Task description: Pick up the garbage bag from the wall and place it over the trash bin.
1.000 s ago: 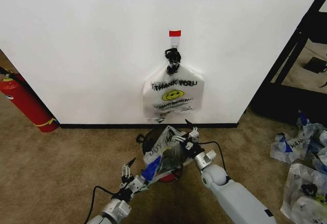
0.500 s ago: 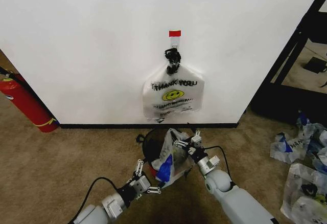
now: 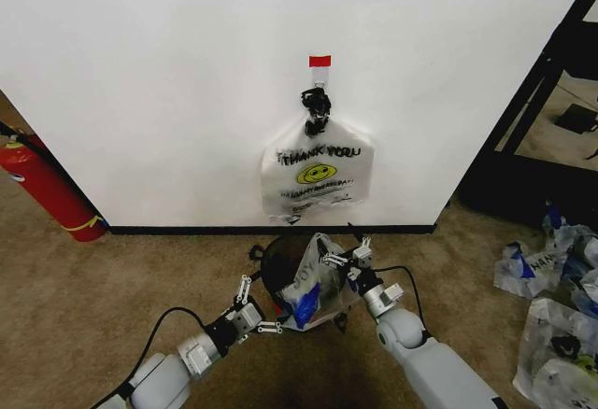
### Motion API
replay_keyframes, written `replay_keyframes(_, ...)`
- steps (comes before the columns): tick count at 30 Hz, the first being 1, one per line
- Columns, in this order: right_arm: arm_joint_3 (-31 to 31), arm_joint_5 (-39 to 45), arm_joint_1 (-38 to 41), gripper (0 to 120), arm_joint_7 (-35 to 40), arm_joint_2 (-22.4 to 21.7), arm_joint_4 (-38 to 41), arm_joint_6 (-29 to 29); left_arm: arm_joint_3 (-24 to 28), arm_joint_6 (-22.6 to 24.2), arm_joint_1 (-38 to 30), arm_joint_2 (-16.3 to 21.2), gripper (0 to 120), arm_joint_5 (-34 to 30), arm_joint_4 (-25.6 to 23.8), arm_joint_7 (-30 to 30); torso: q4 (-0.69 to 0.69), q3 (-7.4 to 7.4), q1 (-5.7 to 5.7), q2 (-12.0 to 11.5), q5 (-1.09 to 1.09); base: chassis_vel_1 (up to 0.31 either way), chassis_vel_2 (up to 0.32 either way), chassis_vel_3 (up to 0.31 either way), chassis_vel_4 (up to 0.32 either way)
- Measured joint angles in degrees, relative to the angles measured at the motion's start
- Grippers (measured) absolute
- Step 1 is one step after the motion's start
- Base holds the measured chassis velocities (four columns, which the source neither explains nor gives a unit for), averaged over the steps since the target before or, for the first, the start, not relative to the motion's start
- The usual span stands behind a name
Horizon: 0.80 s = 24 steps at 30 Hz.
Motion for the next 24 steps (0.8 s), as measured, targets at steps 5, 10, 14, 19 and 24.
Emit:
replay_keyframes(5, 0.2, -1.0, 0.5, 100, 0.0, 0.6, -1.1, 0.5, -0.7, 0.0, 0.8, 0.9, 100, 0.0, -1.0, -1.5, 0.01, 0.0, 0.0, 0.0, 0.0, 0.0, 0.0, 0.0, 0.0)
replay_keyframes(10, 0.2, -1.5, 1.0, 100, 0.0, 1.2, -1.8, 0.7, -2.0, -5.2, 1.4, 2.9, 100, -4.2, -0.1, 6.0, 0.02, 0.0, 0.0, 0.0, 0.01, 0.0, 0.0, 0.0, 0.0)
replay_keyframes(14, 0.2, -1.8, 1.5, 100, 0.0, 1.7, -2.6, 0.8, -1.9, -10.2, -0.1, 2.4, 100, -9.4, 1.8, 14.7, 0.0, 0.0, 0.0, 0.0, 0.0, 0.0, 0.0, 0.0, 0.0)
replay_keyframes(19, 0.2, -2.3, 2.0, 100, 0.5, 2.3, -3.5, 0.8, -1.8, -13.0, -1.0, 2.0, 100, -14.5, 2.8, 20.1, 0.0, 0.0, 0.0, 0.0, 0.0, 0.0, 0.0, 0.0, 0.0)
replay_keyframes(24, 0.2, -2.8, 2.3, 100, 0.9, 3.0, -4.2, 0.9, -1.9, -15.1, -2.1, 2.1, 100, -20.3, 3.6, 26.3, 0.01, 0.0, 0.0, 0.0, 0.0, 0.0, 0.0, 0.0, 0.0)
